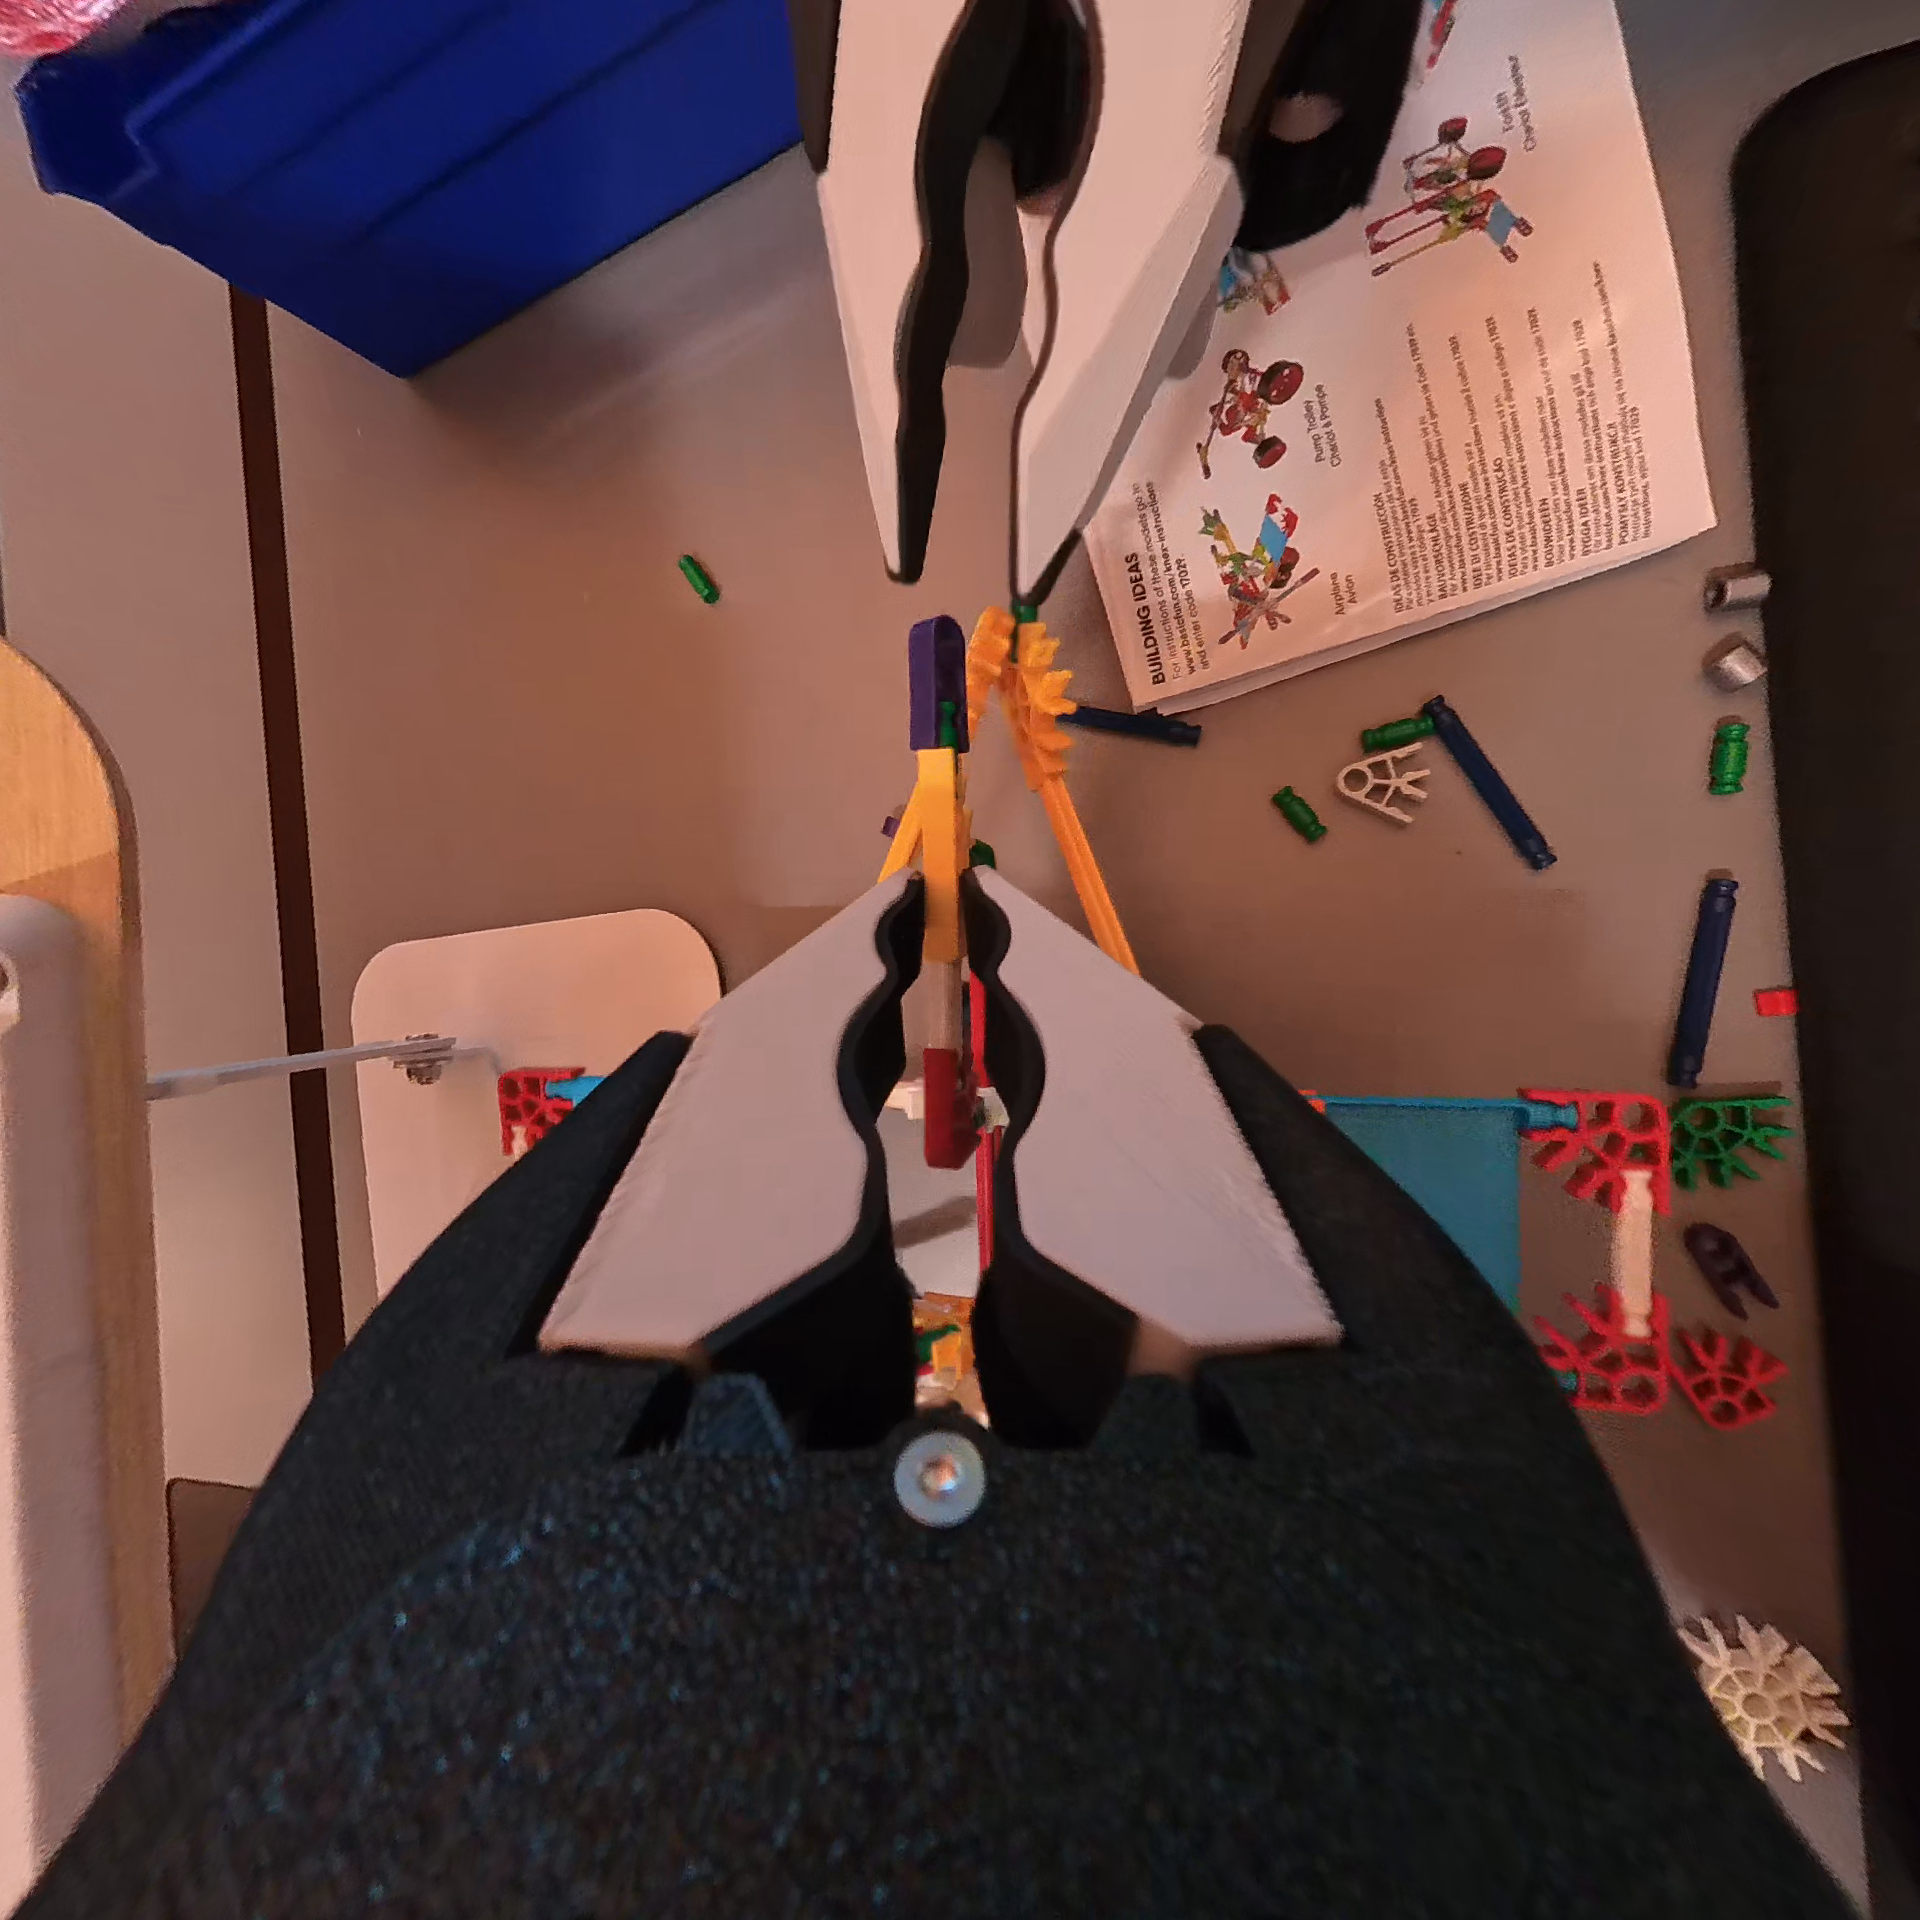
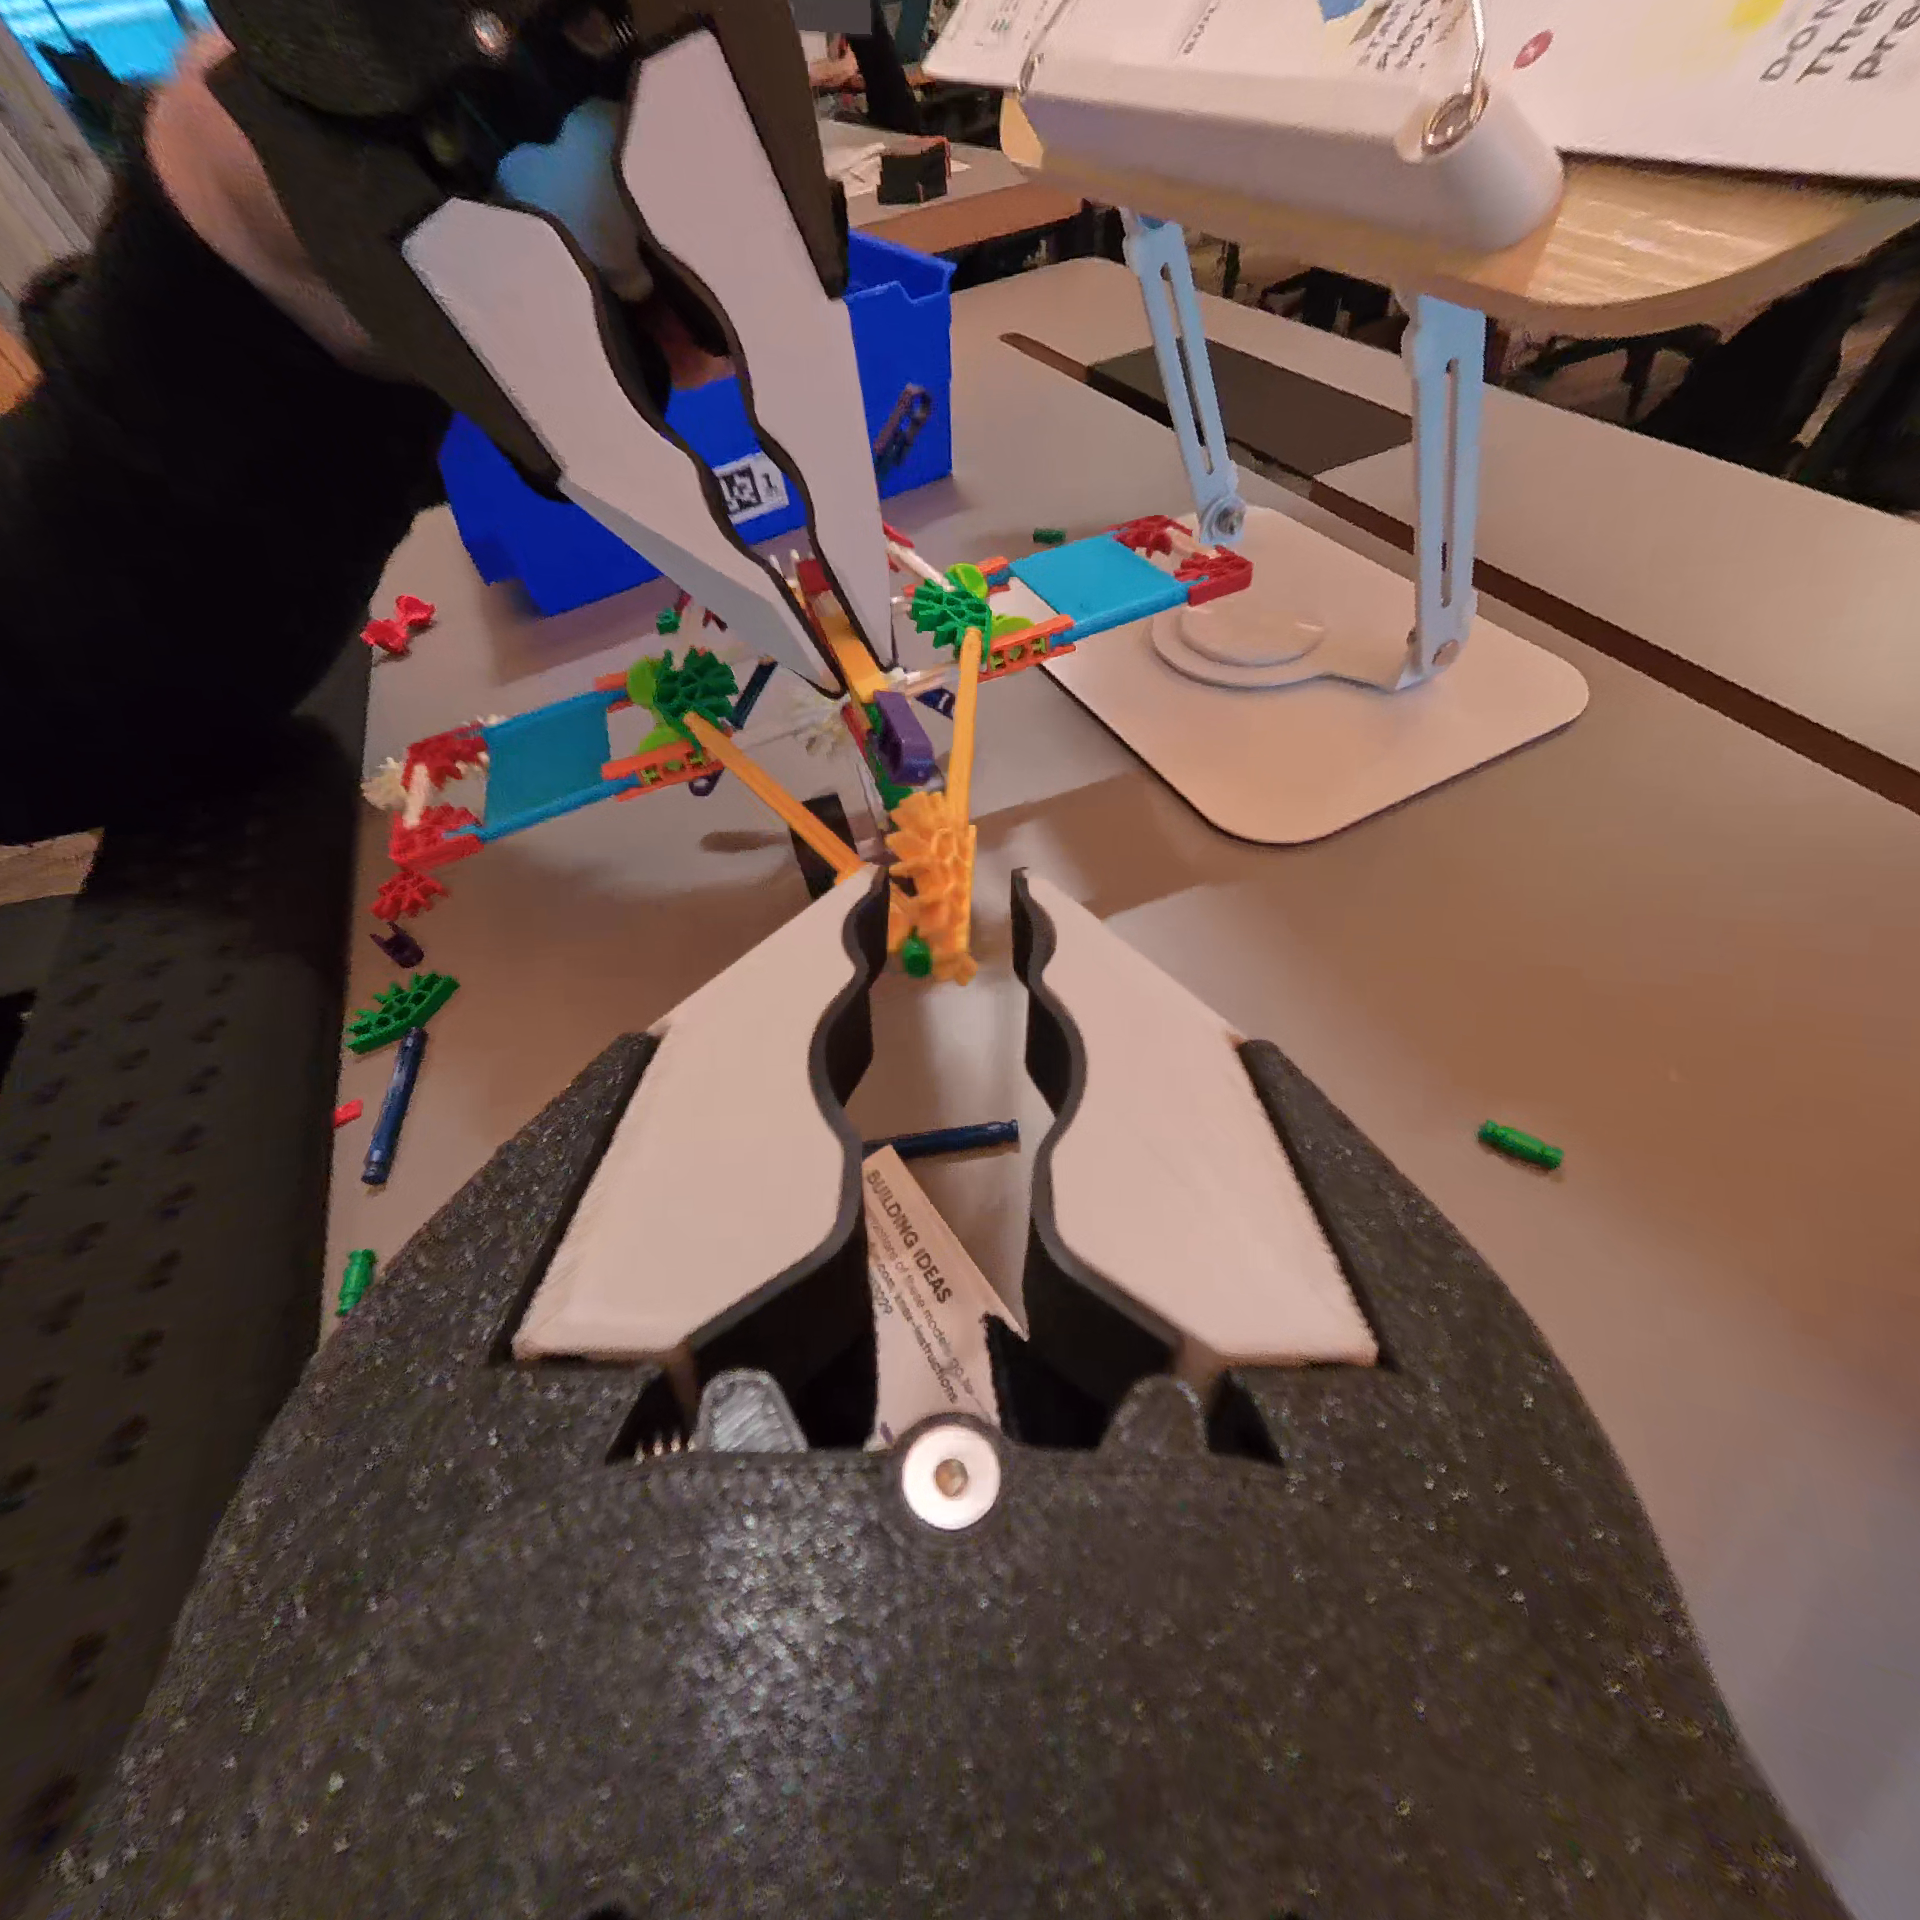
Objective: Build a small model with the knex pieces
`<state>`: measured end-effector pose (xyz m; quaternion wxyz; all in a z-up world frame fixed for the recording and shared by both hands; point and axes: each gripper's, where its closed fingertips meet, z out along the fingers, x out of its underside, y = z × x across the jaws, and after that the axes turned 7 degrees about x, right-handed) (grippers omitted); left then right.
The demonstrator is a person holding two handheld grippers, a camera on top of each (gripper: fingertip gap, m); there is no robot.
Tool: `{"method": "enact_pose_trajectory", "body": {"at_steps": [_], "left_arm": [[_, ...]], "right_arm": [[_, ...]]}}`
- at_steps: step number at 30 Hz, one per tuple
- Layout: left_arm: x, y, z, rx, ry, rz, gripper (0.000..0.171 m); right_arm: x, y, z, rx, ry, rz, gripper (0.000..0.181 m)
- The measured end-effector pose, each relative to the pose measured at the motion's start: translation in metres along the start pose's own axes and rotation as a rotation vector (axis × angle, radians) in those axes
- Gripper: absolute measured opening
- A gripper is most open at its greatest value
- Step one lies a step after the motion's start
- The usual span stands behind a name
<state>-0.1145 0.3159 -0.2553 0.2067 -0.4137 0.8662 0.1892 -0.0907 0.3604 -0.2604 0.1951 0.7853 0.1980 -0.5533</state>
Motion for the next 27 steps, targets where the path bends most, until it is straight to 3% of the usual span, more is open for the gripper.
{"method": "enact_pose_trajectory", "body": {"at_steps": [7,10,11,18,23,25,27], "left_arm": [[-0.003,0.000,0.005,0.024,-0.019,-0.011,0.006],[-0.002,-0.002,0.008,0.036,-0.013,-0.003,0.006],[-0.002,-0.003,0.009,0.043,-0.015,-0.003,0.005],[-0.004,-0.005,0.009,0.067,-0.041,-0.002,0.005],[-0.004,-0.002,0.010,0.067,-0.041,-0.019,0.005],[-0.004,0.000,0.010,0.064,-0.049,-0.027,0.005],[-0.004,0.002,0.009,0.063,-0.061,-0.038,0.005]], "right_arm": [[0.012,0.009,0.018,-0.010,0.062,-0.050,0.029],[0.020,0.003,0.026,0.027,0.105,-0.075,0.023],[0.021,0.000,0.027,0.038,0.107,-0.080,0.011],[0.023,-0.008,0.026,0.046,0.125,-0.106,0.006],[0.030,-0.017,0.032,0.054,0.155,-0.050,0.009],[0.025,-0.021,0.026,0.084,0.143,-0.060,0.023],[0.016,-0.019,0.015,0.076,0.105,-0.059,0.022]]}}
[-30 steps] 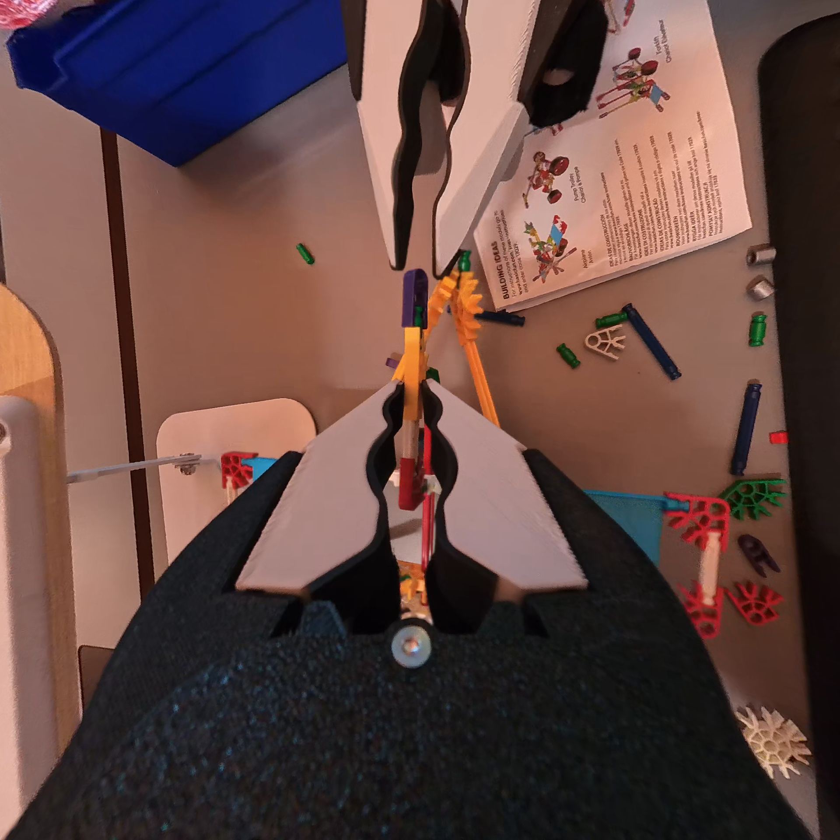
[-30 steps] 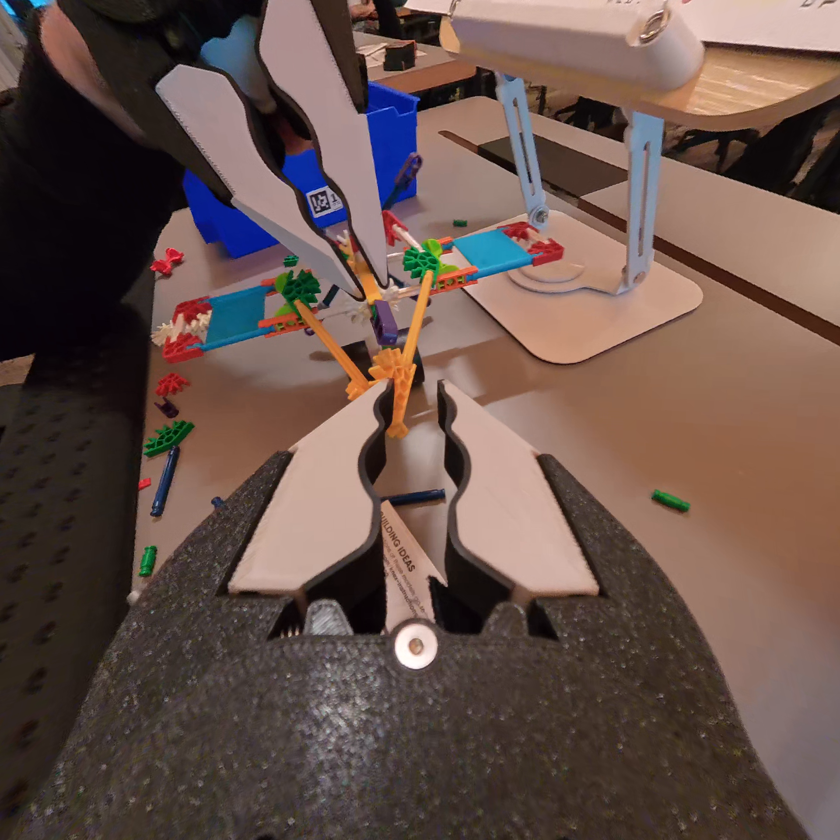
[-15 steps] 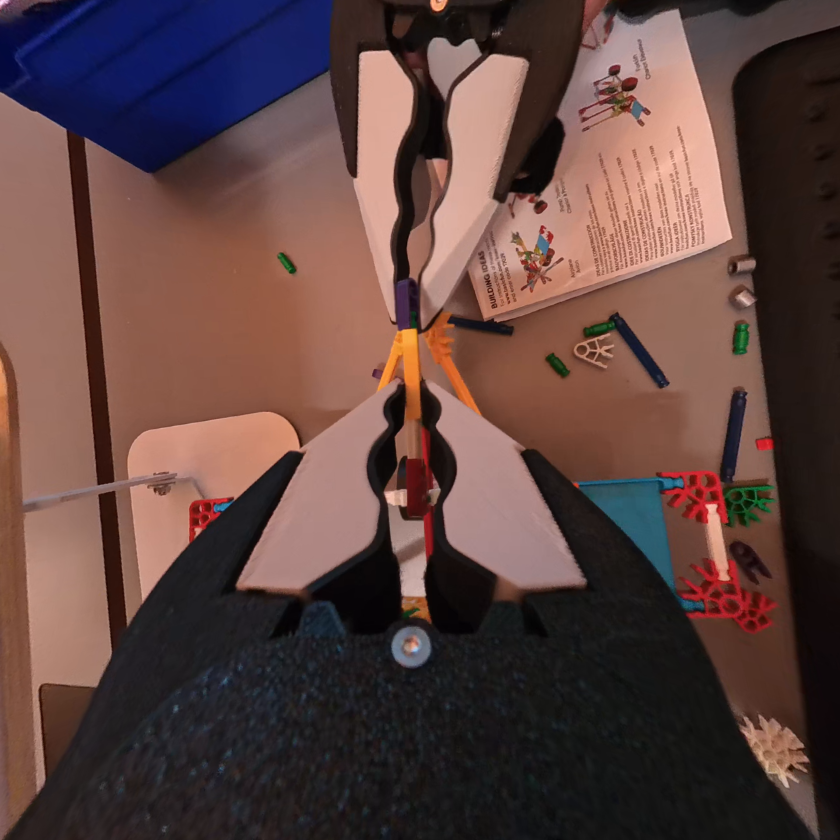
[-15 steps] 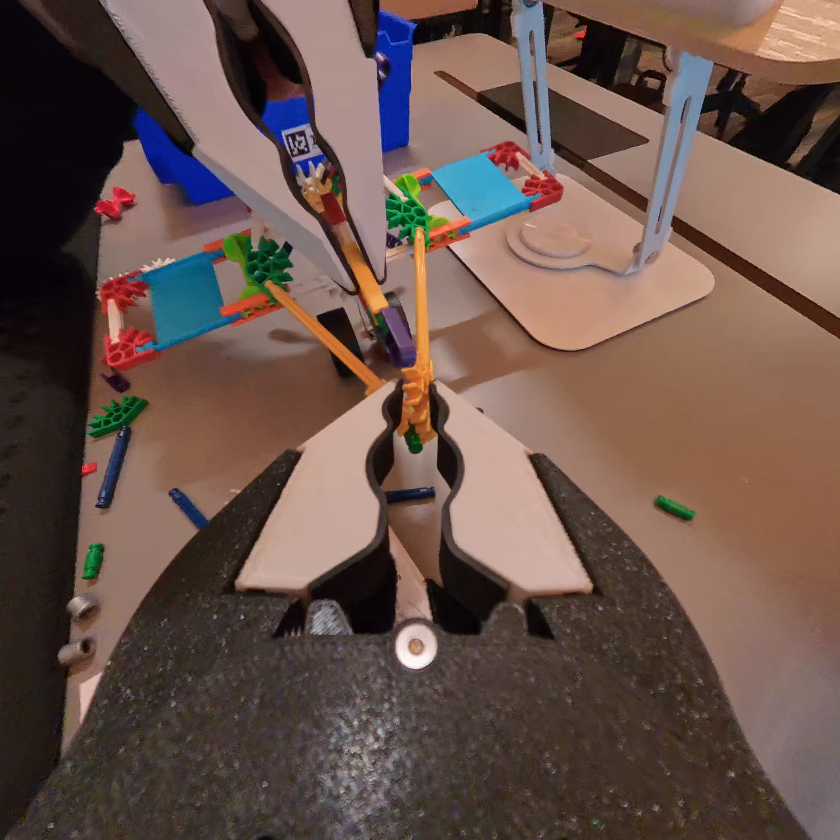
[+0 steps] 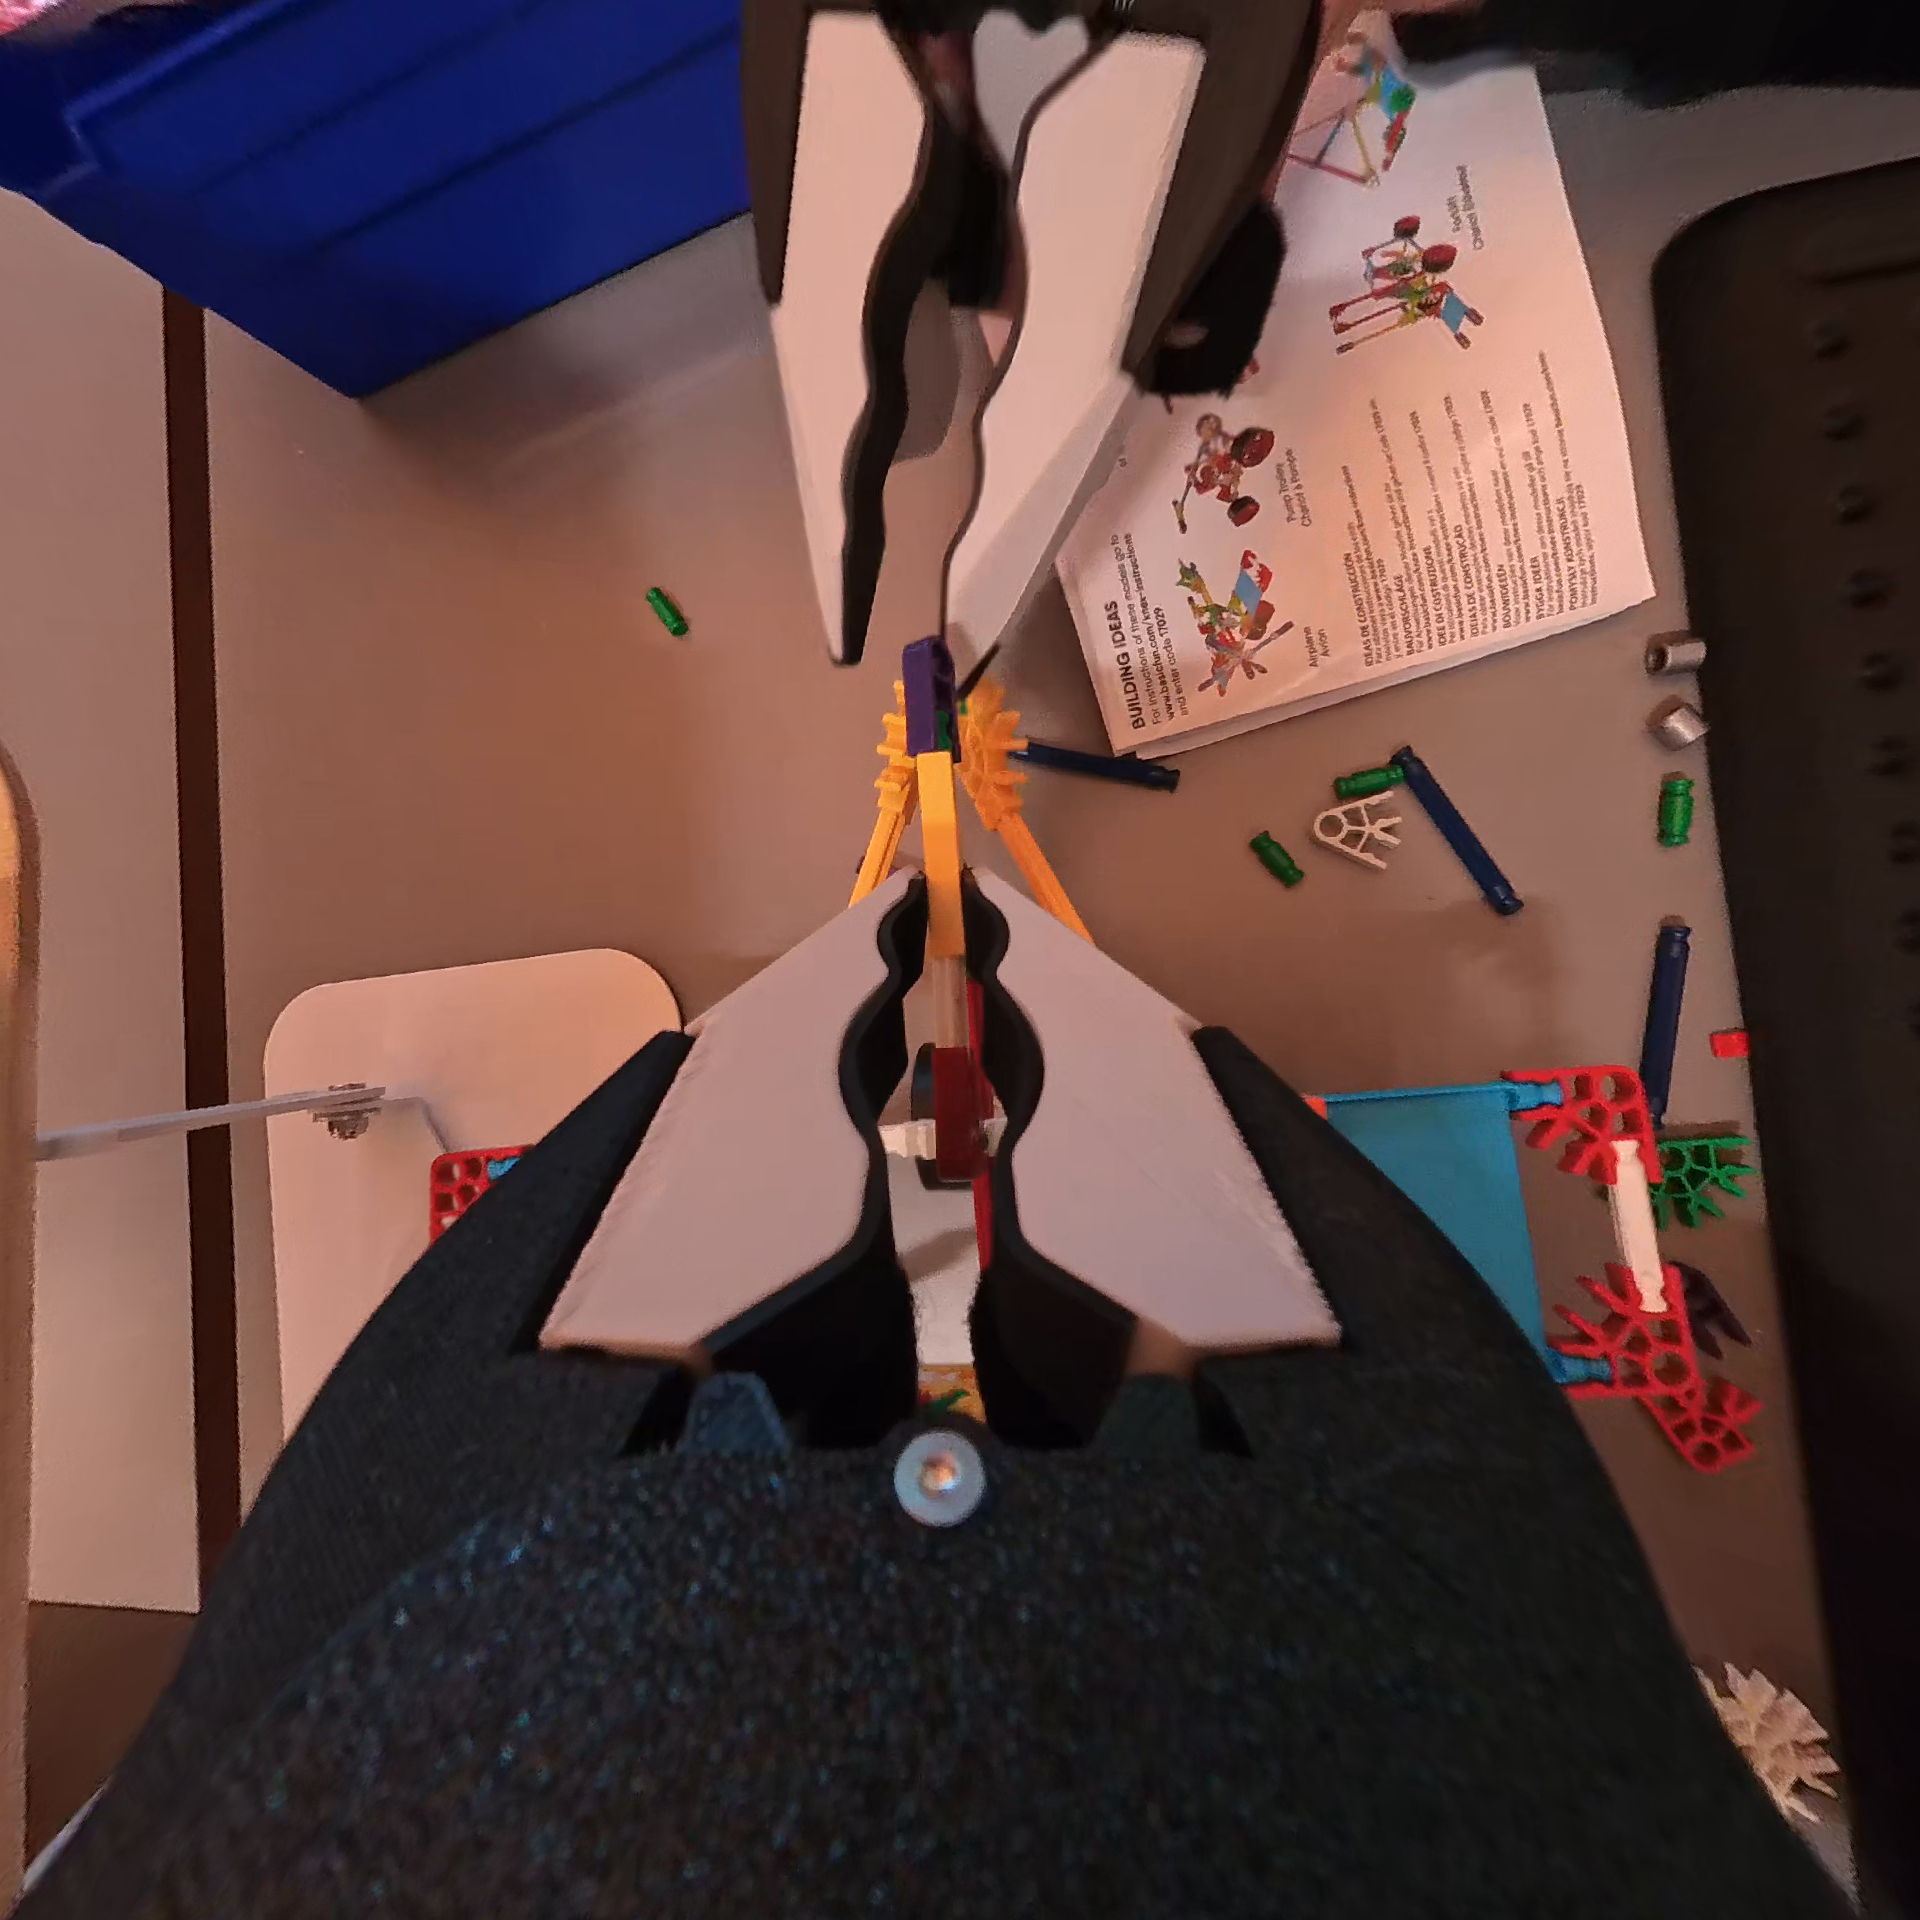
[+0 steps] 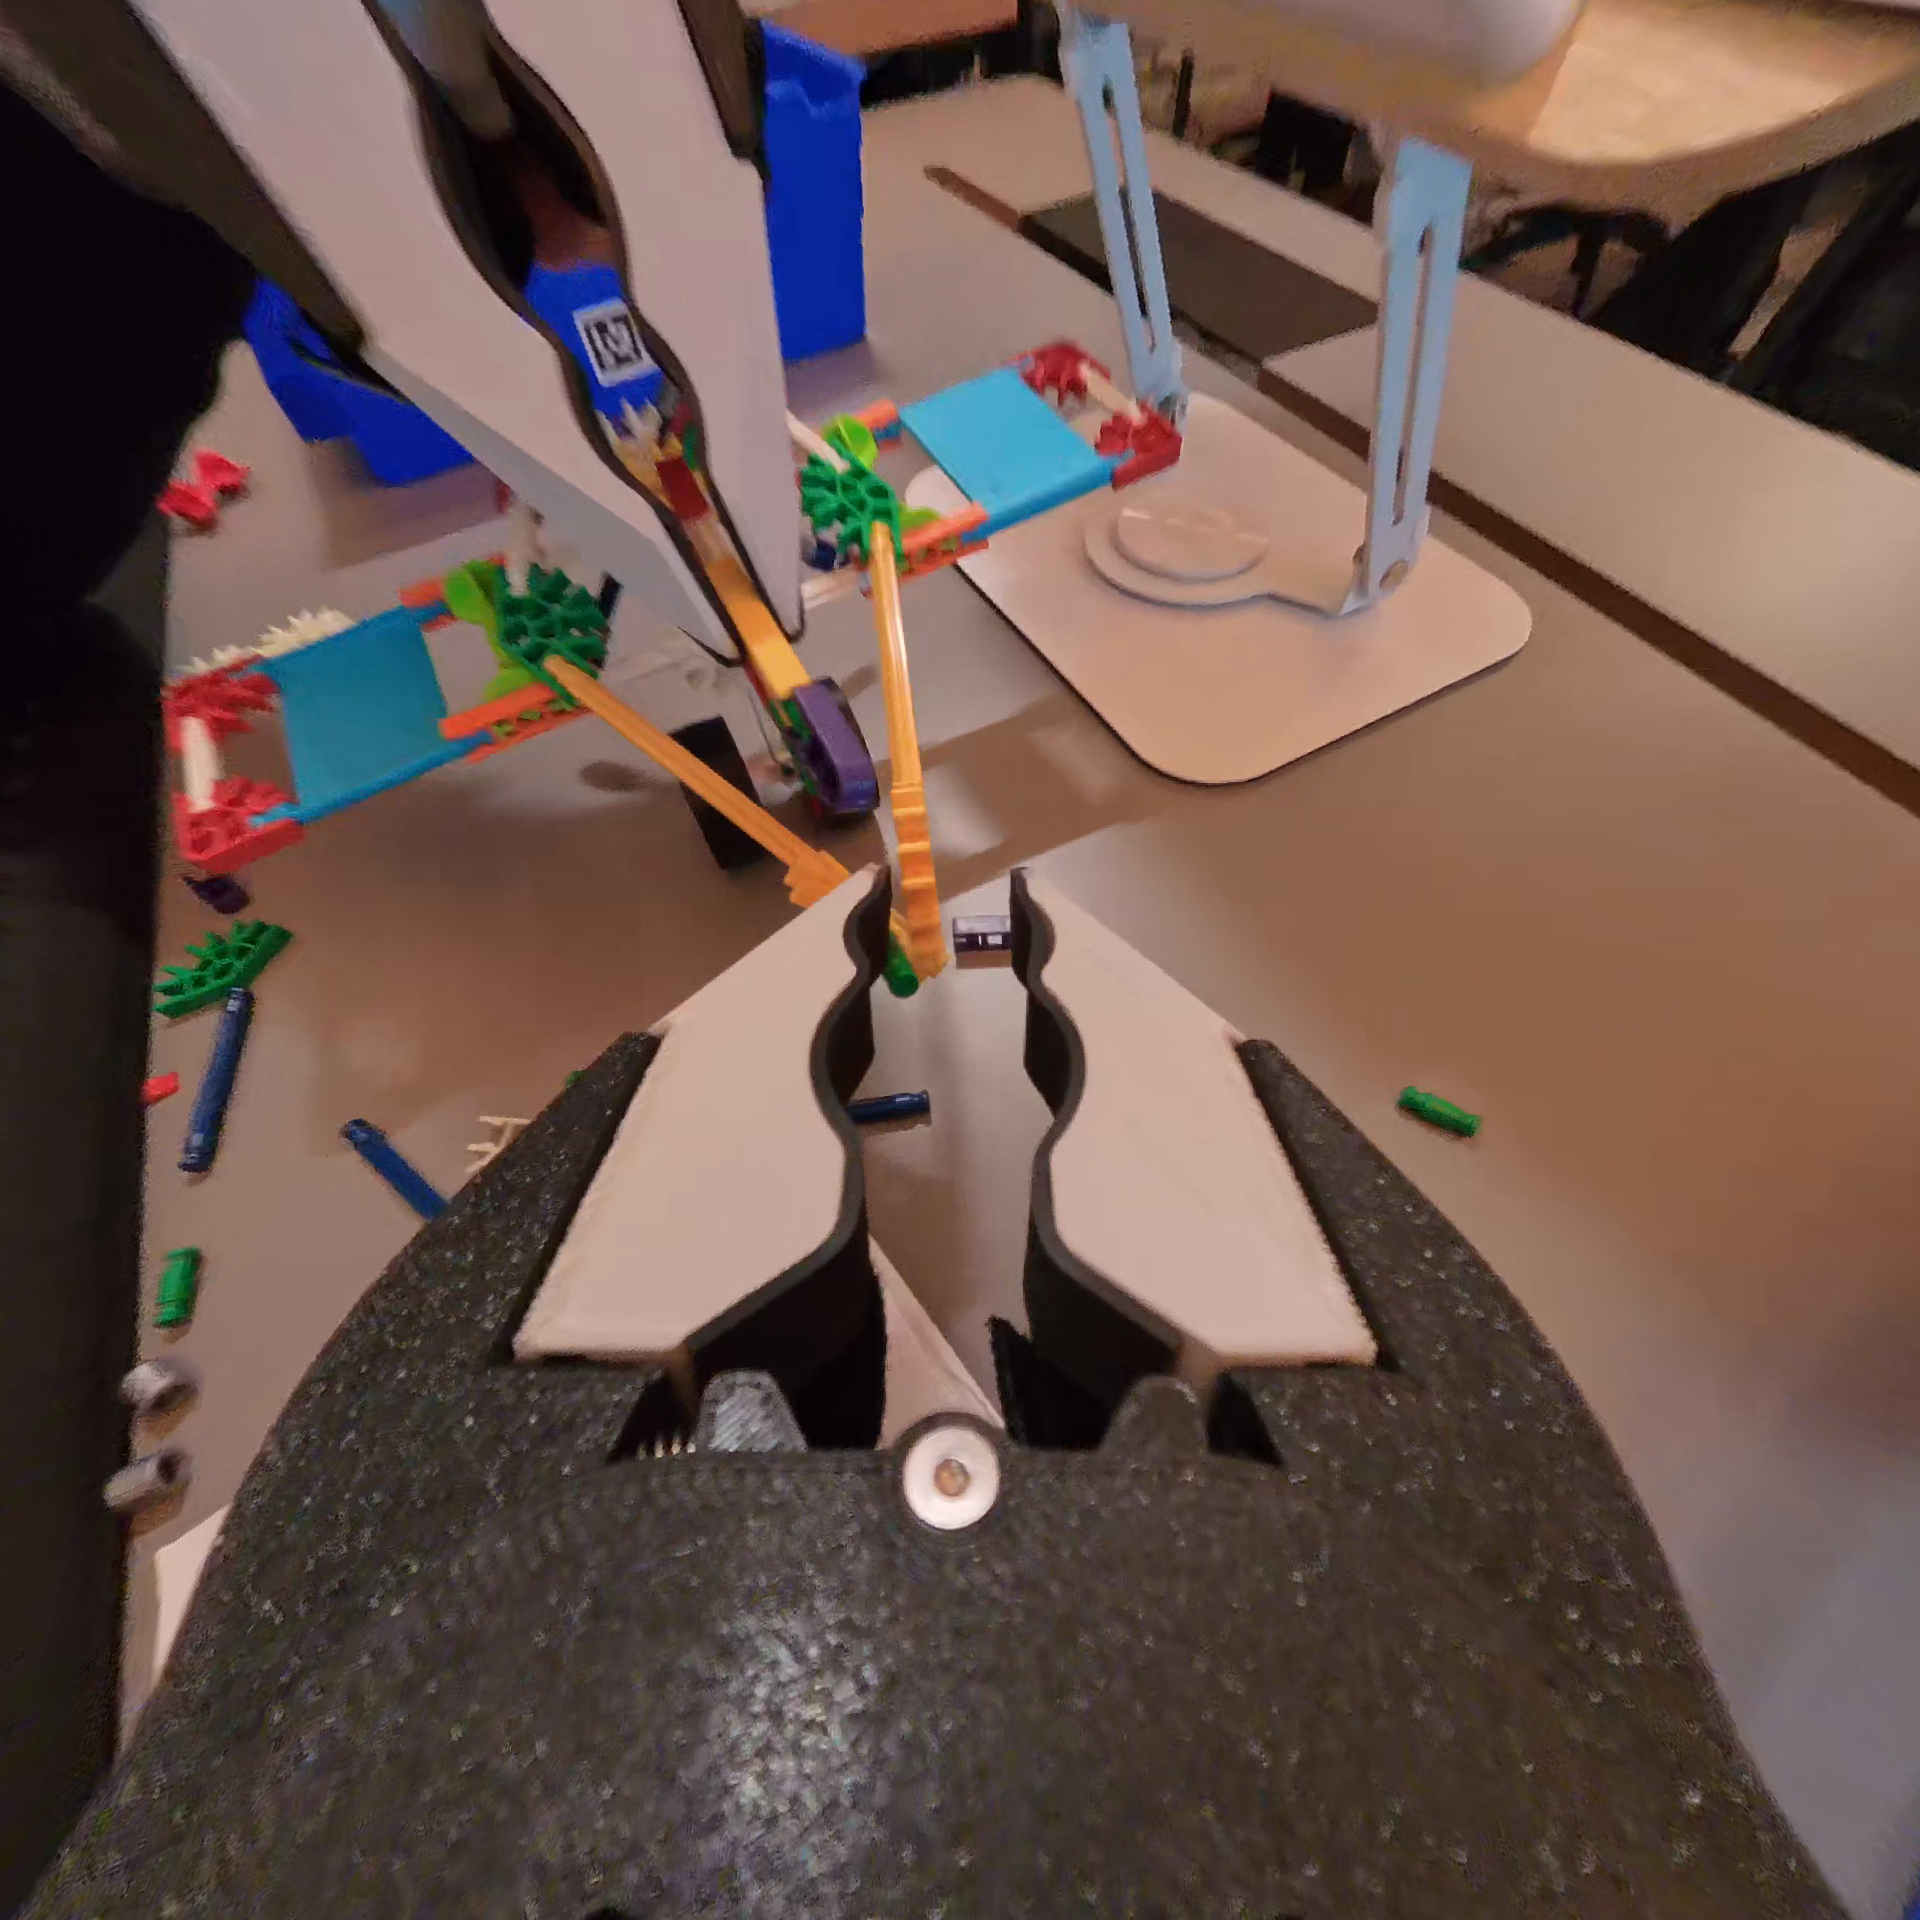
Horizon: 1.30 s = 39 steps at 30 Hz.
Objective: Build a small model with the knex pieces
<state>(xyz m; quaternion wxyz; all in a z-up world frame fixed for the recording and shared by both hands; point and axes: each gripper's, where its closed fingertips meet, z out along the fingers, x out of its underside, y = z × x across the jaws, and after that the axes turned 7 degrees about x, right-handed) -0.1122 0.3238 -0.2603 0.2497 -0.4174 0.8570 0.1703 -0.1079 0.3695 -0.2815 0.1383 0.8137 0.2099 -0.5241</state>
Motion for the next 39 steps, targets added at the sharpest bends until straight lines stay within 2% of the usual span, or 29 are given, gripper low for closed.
{"method": "enact_pose_trajectory", "body": {"at_steps": [3,7,9,14,21,24,27,32,39], "left_arm": [[0.000,0.002,-0.002,-0.004,-0.012,-0.008,0.005],[-0.001,0.003,-0.004,-0.003,-0.026,-0.014,0.006],[0.000,0.003,-0.004,-0.001,-0.022,-0.014,0.006],[0.000,0.003,-0.002,0.000,-0.022,-0.016,0.006],[0.003,0.005,0.002,-0.009,-0.002,-0.021,0.006],[0.005,0.009,0.002,-0.032,0.009,-0.023,0.007],[0.003,0.003,0.003,0.004,0.011,-0.033,0.006],[0.009,0.000,0.004,0.003,0.096,-0.042,0.008],[0.015,0.003,0.012,-0.034,0.156,-0.016,0.007]], "right_arm": [[0.006,0.006,-0.009,-0.038,0.022,-0.031,0.027],[0.019,0.007,0.001,-0.009,0.080,-0.097,0.026],[0.021,0.009,0.005,0.001,0.092,-0.123,0.013],[0.021,0.013,0.003,-0.053,0.091,-0.056,0.011],[0.032,0.025,0.002,-0.130,0.169,0.001,0.008],[0.034,0.027,0.003,-0.146,0.184,0.041,0.008],[0.029,0.022,0.001,-0.134,0.161,0.058,0.008],[0.027,0.027,0.000,-0.151,0.154,0.050,0.008],[0.029,0.030,-0.004,-0.200,0.190,0.169,0.007]]}}
